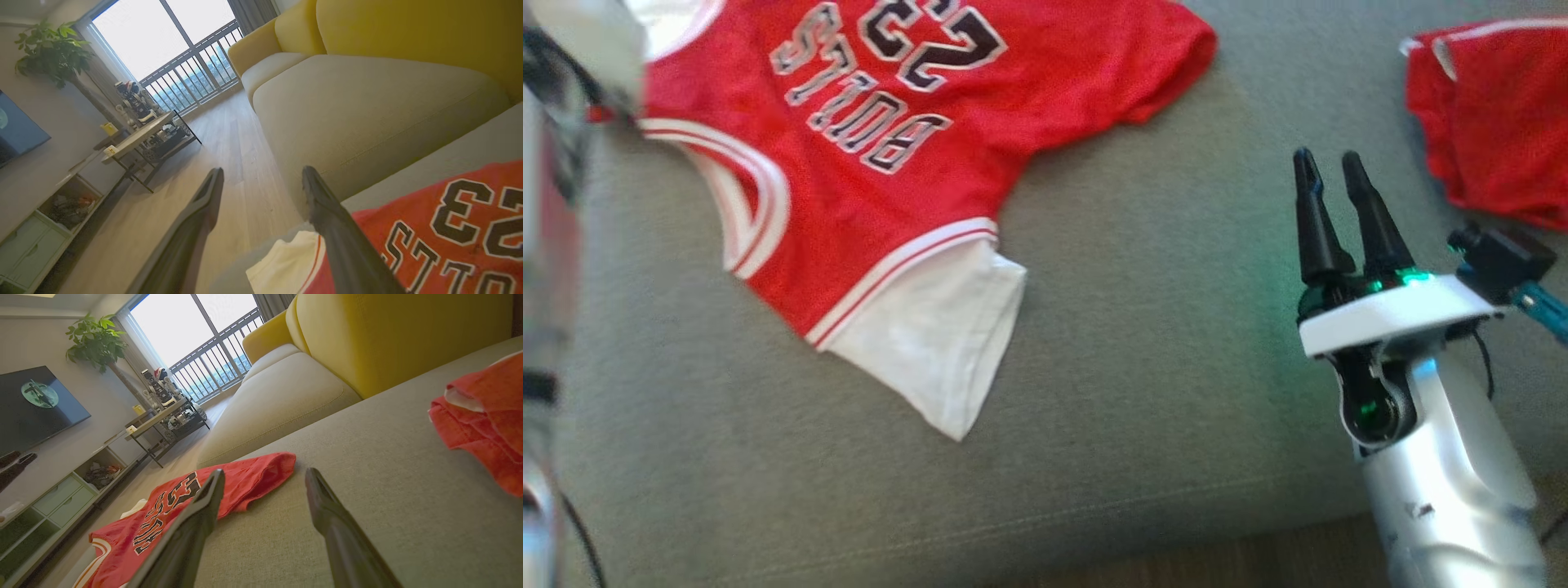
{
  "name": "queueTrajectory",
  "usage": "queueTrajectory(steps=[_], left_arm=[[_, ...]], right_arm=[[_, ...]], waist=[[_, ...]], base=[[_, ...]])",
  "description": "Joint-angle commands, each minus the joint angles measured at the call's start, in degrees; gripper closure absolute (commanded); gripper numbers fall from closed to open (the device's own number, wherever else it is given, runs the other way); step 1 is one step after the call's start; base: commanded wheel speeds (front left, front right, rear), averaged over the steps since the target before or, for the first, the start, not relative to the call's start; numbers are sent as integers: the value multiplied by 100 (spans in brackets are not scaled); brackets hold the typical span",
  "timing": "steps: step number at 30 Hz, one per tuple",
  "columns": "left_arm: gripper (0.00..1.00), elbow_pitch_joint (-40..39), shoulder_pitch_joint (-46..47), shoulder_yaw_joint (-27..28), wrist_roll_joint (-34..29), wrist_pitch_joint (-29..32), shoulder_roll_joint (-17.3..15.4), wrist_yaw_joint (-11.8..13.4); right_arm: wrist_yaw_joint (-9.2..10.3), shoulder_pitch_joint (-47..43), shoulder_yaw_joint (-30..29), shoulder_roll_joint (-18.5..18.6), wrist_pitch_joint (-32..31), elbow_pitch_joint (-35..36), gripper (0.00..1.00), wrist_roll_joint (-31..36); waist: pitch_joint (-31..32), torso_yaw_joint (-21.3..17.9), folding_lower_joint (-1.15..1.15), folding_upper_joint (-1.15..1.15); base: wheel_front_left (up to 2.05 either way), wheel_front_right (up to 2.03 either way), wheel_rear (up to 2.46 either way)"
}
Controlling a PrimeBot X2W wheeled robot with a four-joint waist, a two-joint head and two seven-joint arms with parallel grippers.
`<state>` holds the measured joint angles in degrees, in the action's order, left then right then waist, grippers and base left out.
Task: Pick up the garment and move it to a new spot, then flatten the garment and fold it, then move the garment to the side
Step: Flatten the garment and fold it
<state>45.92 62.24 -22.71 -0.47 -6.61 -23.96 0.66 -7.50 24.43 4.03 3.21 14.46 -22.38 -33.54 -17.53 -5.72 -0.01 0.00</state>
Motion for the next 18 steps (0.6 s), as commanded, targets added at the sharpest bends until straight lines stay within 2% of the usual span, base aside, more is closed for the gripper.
queueTrajectory(steps=[1, 5, 8, 11, 15, 18], left_arm=[[0, -363, -399, 281, 249, -154, -159, 58], [0, -821, -1164, 397, 586, -282, 10, 99], [0, -1378, -2002, 491, 839, -368, 174, 290], [0, -1996, -2849, 558, 1126, -416, 422, 463], [0, -2640, -3867, 710, 1862, -328, 926, 448], [0, -2928, -4515, 611, 2032, -274, 1133, 520]], right_arm=[[1, -123, 6, -34, 40, 131, 0, 100], [1, -236, -159, -34, -23, 128, 0, 215], [1, -374, -313, -34, -108, 168, 0, 304], [1, -517, -440, -34, -188, 236, 0, 358], [1, -676, -501, -34, -299, 350, 0, 416], [1, -725, -516, -34, -384, 463, 0, 436]], waist=[[356, 431, 1, 0], [541, 690, 1, 0], [707, 916, 1, 0], [830, 1112, 1, 0], [931, 1267, 1, 0], [932, 1284, 1, 0]], base=[[0, 0, 0], [0, 0, 0], [0, 0, 0], [0, 0, 0], [0, 0, 0], [0, 0, 0]])
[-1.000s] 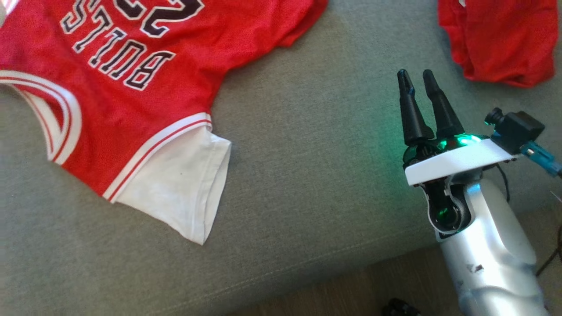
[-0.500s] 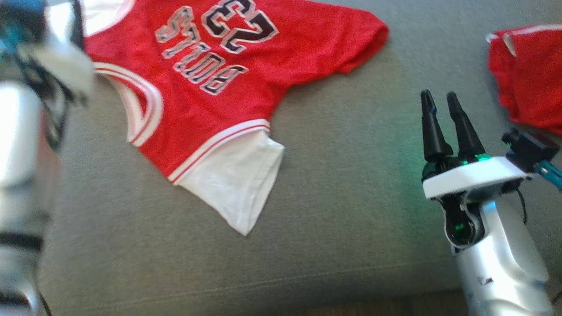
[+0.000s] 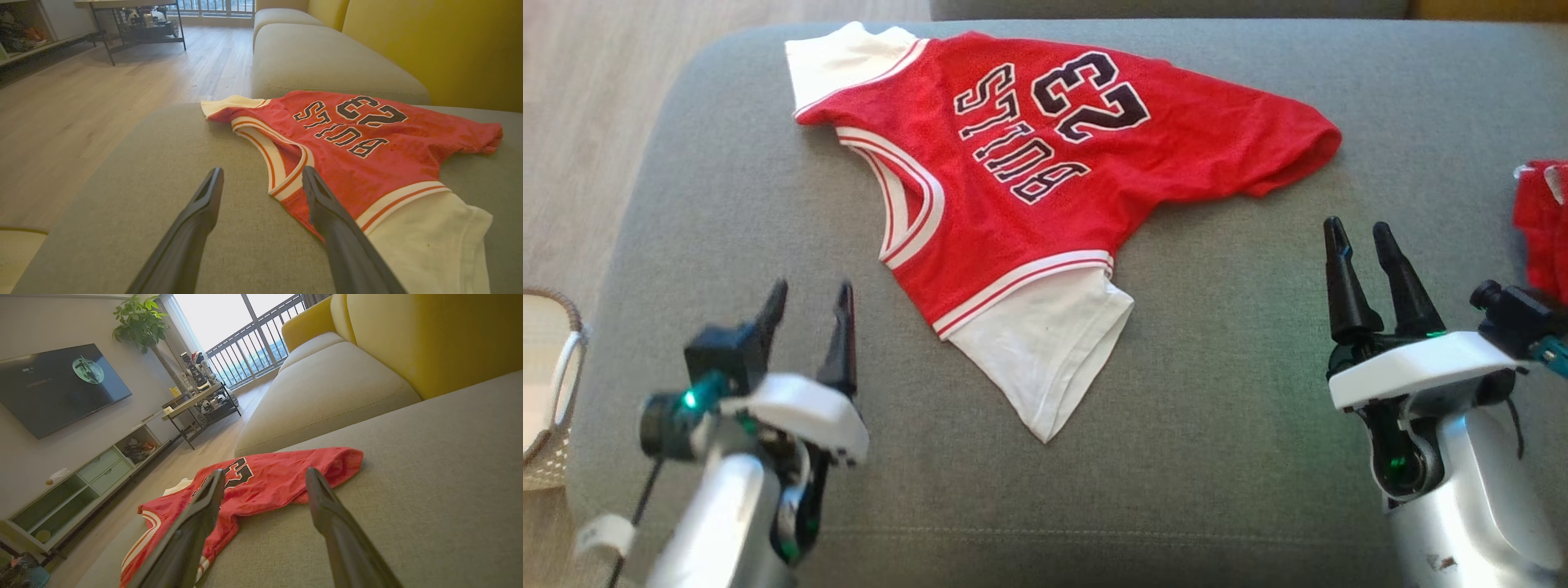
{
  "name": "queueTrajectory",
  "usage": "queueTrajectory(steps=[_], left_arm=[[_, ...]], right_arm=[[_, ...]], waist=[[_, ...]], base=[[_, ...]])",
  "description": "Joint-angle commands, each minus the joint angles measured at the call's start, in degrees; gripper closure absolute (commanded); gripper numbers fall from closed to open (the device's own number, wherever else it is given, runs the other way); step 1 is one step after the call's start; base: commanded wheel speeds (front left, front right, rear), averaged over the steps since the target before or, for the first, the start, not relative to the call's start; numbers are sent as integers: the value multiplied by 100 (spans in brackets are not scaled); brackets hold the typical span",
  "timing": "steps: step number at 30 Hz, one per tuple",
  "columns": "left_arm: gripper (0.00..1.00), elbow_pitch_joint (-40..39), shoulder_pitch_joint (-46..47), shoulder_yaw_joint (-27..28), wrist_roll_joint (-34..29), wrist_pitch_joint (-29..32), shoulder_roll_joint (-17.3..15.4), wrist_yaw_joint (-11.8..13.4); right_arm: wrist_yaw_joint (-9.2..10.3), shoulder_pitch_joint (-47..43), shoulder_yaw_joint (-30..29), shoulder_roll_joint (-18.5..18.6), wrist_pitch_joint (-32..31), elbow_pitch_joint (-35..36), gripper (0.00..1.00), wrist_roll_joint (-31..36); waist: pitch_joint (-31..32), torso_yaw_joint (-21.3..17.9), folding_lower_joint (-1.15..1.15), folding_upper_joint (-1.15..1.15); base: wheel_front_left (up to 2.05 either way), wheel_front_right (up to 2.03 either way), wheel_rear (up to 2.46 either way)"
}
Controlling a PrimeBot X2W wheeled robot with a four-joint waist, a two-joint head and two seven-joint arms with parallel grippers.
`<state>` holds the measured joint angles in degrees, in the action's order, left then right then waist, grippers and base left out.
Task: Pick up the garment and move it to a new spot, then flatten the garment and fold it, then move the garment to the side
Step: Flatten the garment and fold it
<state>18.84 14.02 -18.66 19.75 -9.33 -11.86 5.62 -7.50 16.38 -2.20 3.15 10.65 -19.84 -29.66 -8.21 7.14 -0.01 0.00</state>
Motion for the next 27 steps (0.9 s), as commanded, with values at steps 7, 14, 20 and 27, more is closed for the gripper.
queueTrajectory(steps=[7, 14, 20, 27], left_arm=[[0, -307, -105, -344, 128, 266, 317, -212], [0, -128, -200, -945, 118, 777, 495, -523], [0, -10, -245, -1154, 183, 1412, 549, -459], [0, -30, -246, -1151, 327, 1843, 576, -330]], right_arm=[[1, 74, 133, -27, -46, 296, 0, -7], [1, 190, 252, -27, 4, 209, 0, -91], [1, 247, 252, -27, 75, 106, 0, -131], [1, 300, 297, -27, 135, 7, 0, -162]], waist=[[-76, -112, 1, 0], [-160, -292, 1, 0], [-207, -400, 1, 0], [-255, -460, 1, 0]], base=[[0, 0, 0], [0, 0, 0], [0, 0, 0], [0, 0, 0]])
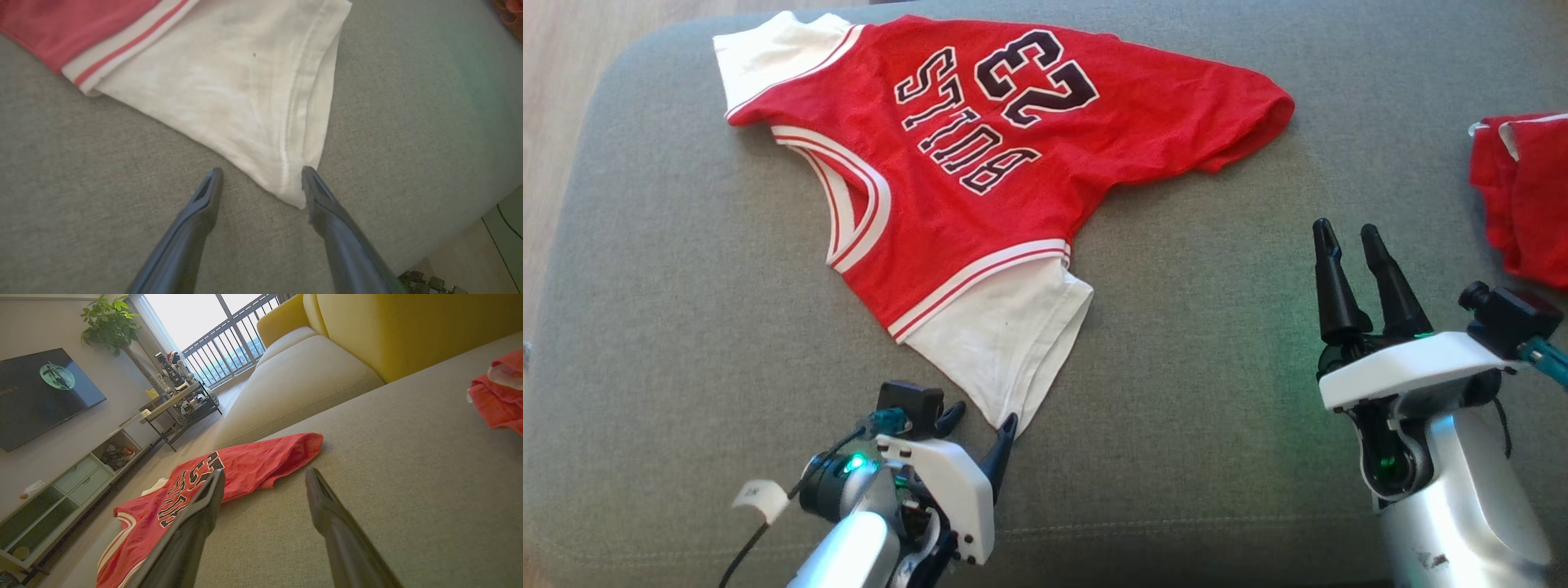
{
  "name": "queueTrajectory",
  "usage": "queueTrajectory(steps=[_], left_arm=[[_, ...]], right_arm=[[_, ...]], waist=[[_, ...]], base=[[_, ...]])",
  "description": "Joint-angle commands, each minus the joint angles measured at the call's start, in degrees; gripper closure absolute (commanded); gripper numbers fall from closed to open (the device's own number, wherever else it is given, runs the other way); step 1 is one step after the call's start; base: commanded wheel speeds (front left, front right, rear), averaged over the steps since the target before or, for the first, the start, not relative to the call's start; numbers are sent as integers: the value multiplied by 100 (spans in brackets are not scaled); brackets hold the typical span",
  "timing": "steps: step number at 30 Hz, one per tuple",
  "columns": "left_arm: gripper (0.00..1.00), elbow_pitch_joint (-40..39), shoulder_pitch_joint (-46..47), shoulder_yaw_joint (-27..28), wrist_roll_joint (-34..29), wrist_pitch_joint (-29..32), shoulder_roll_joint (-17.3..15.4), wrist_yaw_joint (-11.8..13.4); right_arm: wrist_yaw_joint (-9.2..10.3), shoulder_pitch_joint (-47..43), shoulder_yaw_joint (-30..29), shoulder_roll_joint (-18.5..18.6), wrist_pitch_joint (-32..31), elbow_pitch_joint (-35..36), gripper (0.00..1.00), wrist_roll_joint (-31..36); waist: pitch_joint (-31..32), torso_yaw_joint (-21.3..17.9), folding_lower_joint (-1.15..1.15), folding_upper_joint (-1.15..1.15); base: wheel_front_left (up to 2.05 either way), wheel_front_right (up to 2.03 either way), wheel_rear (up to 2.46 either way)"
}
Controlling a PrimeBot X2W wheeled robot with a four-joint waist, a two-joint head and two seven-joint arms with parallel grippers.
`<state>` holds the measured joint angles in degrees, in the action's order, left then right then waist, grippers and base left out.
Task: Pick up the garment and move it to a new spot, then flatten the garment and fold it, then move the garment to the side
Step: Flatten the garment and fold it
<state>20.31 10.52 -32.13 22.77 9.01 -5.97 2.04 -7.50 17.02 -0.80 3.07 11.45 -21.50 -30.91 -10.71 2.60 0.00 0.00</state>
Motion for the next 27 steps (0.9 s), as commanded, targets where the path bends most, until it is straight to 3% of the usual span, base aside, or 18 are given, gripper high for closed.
queueTrajectory(steps=[1, 11, 12, 13, 18, 27], left_arm=[[0, -161, 107, 198, 67, 54, 0, 23], [0, 134, 270, 187, 505, 443, 118, -172], [58, 180, 285, 148, 553, 495, 128, -250], [100, 222, 297, 102, 595, 557, 131, -341], [100, 322, 409, 134, 587, 413, 65, -390], [100, -4, 530, 611, 388, -519, -204, 63]], right_arm=[[1, 249, 165, -19, 60, 160, 0, -43], [1, 332, 207, -19, 102, 95, 0, -43], [1, 338, 211, -19, 104, 91, 0, -43], [1, 343, 214, -19, 107, 88, 0, -40], [1, 345, 208, -19, 123, 68, 0, -4], [1, 250, 96, -19, 146, -62, 0, -13]], waist=[[-11, -13, 0, 0], [-72, -88, 0, 0], [-78, -98, 0, 0], [-85, -107, 0, 0], [-68, -124, 0, 0], [202, 42, 0, 0]], base=[[0, 0, 0], [0, 0, 0], [0, 0, 0], [0, 0, 0], [0, 0, 0], [0, 0, 0]])
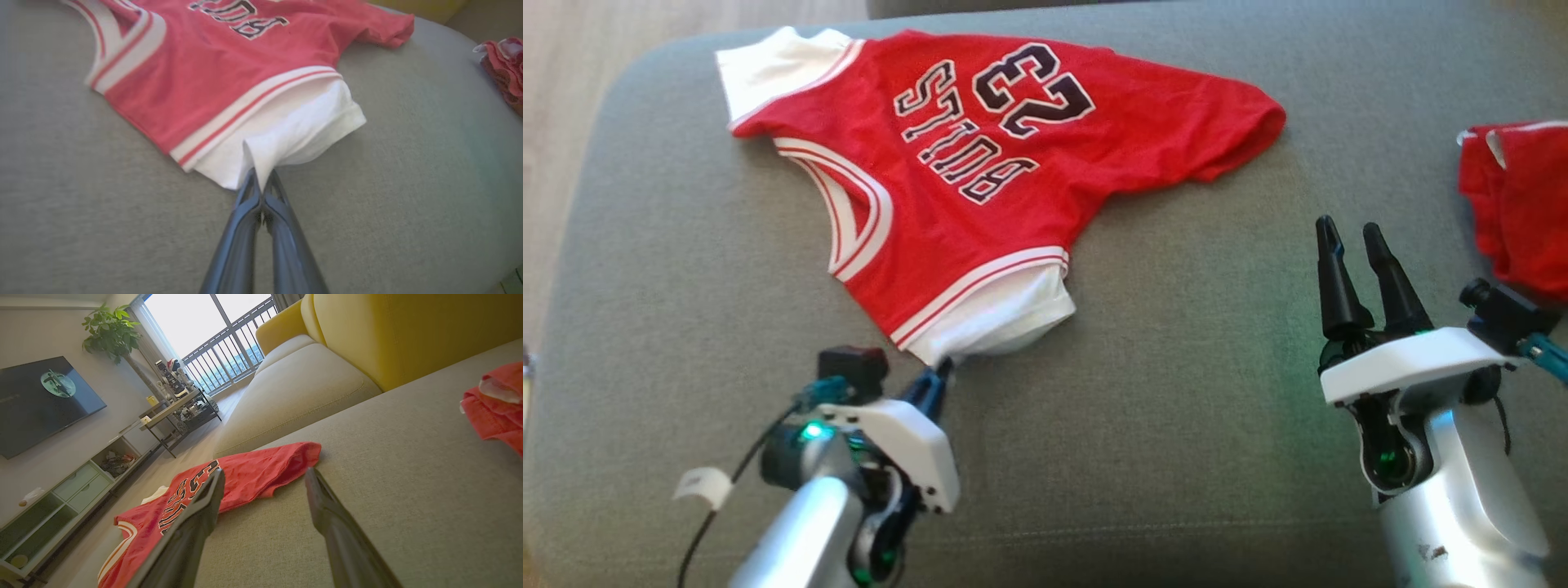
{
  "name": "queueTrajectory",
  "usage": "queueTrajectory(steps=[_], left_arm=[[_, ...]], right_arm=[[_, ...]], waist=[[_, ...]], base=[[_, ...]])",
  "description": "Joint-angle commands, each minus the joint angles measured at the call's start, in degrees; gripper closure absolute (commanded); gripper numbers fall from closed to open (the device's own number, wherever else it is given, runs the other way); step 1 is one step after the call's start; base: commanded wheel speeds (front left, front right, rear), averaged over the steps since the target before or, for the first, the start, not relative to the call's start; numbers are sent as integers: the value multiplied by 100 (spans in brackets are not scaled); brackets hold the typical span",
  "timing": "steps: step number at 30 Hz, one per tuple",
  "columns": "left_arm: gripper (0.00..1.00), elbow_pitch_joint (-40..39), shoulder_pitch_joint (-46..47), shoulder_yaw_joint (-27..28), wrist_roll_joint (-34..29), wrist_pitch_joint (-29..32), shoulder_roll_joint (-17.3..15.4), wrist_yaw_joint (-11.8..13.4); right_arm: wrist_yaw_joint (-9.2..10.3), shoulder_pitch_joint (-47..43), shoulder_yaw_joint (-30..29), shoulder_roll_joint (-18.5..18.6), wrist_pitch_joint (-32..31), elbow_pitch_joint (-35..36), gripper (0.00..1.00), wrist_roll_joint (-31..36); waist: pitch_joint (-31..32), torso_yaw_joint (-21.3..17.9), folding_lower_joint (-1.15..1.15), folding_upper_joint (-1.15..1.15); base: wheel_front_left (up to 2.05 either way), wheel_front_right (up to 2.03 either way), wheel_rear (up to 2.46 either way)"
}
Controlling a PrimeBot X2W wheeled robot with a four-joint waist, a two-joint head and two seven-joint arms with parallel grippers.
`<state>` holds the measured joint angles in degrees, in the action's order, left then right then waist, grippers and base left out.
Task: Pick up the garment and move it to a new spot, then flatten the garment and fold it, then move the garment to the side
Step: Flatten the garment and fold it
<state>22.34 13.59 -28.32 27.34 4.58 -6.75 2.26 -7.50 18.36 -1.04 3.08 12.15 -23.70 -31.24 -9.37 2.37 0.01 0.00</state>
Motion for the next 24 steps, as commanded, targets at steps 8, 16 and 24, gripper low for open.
queueTrajectory(steps=[8, 16, 24], left_arm=[[100, -730, -8, 667, -197, -488, -551, 514], [100, -1131, -388, 960, -185, -721, -740, 857], [100, -1178, -420, 937, -243, -809, -740, 956]], right_arm=[[1, 98, -170, -20, -35, -372, 0, 282], [1, 239, -285, -20, -129, -813, 0, 189], [1, 402, -185, -20, -280, -1211, 0, -6]], waist=[[384, 376, -1, 0], [451, 703, -1, 0], [309, 827, -1, 0]], base=[[0, 0, 0], [0, 0, 0], [0, 0, 0]])
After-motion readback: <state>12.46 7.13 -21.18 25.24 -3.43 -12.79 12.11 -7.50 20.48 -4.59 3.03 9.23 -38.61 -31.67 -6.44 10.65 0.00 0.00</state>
